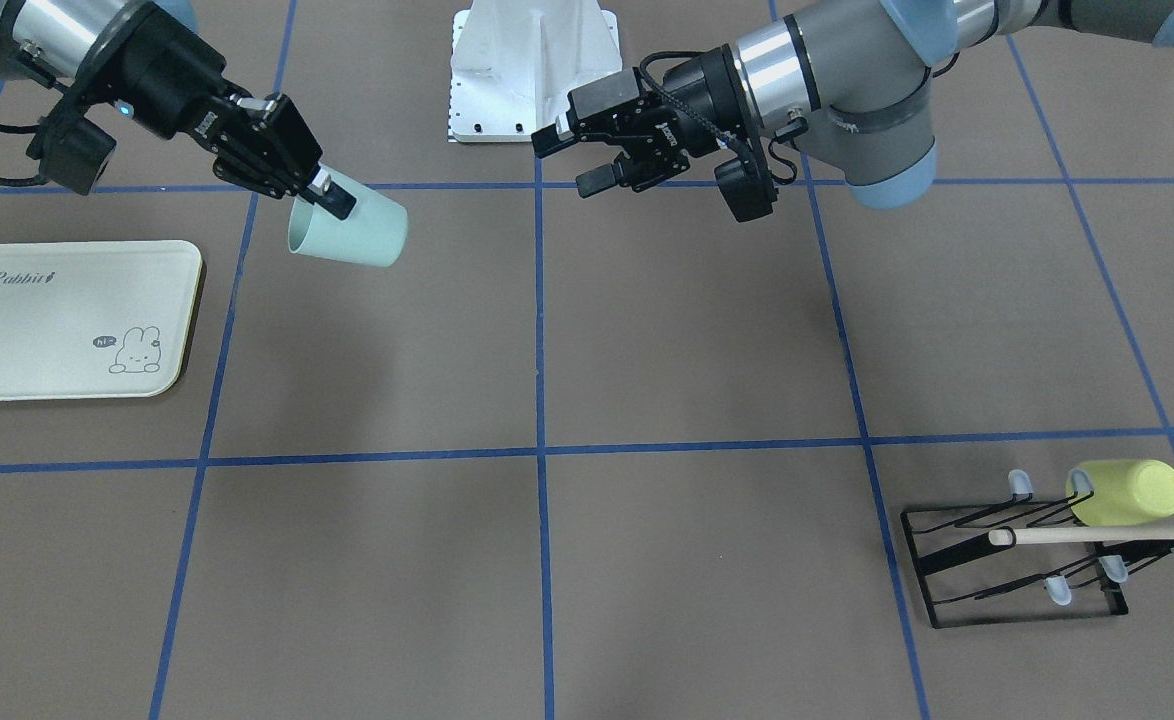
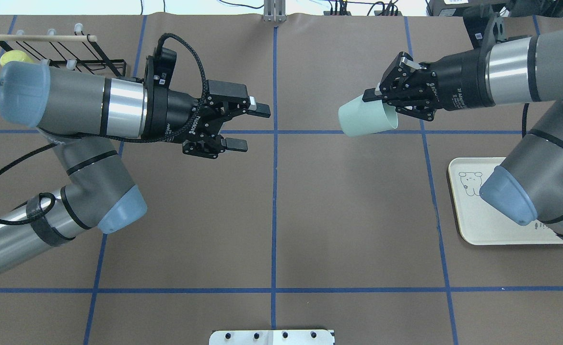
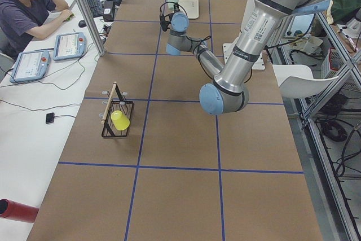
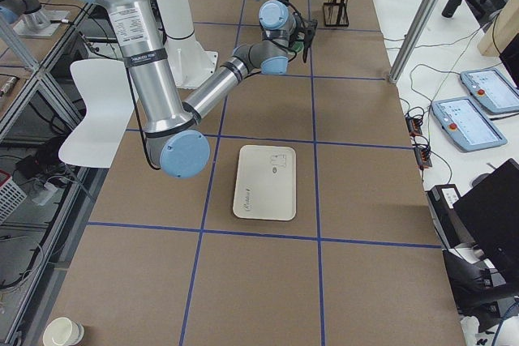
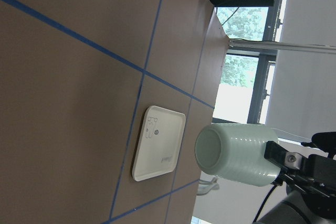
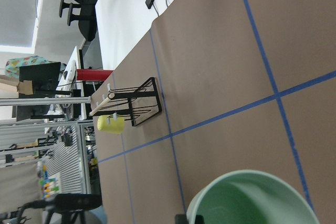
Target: Left arm grabs green cup and hands to right arm on tray
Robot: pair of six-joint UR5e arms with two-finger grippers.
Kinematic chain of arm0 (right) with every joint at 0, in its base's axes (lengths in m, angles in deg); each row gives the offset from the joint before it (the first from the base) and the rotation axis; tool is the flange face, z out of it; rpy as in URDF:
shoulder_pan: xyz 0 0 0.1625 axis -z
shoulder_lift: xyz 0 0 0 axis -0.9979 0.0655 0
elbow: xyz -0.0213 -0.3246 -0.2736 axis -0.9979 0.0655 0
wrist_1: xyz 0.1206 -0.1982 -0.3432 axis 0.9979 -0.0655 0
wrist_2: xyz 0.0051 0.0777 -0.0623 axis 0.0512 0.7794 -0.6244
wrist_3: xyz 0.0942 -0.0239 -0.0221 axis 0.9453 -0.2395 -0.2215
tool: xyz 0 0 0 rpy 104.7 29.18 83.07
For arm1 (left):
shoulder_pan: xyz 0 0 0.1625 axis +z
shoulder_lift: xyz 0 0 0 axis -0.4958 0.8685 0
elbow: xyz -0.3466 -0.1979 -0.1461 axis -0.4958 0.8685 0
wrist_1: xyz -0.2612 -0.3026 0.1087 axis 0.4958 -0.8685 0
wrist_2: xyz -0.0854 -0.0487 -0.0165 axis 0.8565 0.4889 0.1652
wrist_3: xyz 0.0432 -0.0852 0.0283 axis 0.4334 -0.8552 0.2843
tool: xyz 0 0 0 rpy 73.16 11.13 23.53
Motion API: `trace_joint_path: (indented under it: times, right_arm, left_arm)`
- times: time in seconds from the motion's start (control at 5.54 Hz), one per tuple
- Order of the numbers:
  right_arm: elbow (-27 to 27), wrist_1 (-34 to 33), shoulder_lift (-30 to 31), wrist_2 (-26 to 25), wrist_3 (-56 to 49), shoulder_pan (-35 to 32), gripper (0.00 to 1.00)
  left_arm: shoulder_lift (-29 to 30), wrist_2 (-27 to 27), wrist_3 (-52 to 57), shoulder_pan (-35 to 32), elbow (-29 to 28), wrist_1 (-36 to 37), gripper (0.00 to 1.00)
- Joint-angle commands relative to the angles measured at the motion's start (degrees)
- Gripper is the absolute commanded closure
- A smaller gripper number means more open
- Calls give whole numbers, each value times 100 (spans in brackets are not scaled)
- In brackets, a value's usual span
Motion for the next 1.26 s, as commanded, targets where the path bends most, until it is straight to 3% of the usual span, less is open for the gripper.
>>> trace_joint_path:
  times: [0.0, 0.18, 0.54, 1.08]
  right_arm:
    - [-8, -1818, 0, -376, -1214, 145, 100]
    - [-51, -2793, 8, -710, -2065, 259, 100]
    - [-498, -5147, 61, -1152, -4205, 226, 100]
    - [-1096, -5369, 1252, -1092, -6547, -116, 100]
  left_arm:
    - [-11, 981, 925, -564, 44, 1224, 0]
    - [-20, 1169, 1565, -680, 70, 1891, 0]
    - [-639, 1171, 2455, -786, 79, 2118, 0]
    - [-1458, 1171, 4508, -1172, 71, 2609, 0]
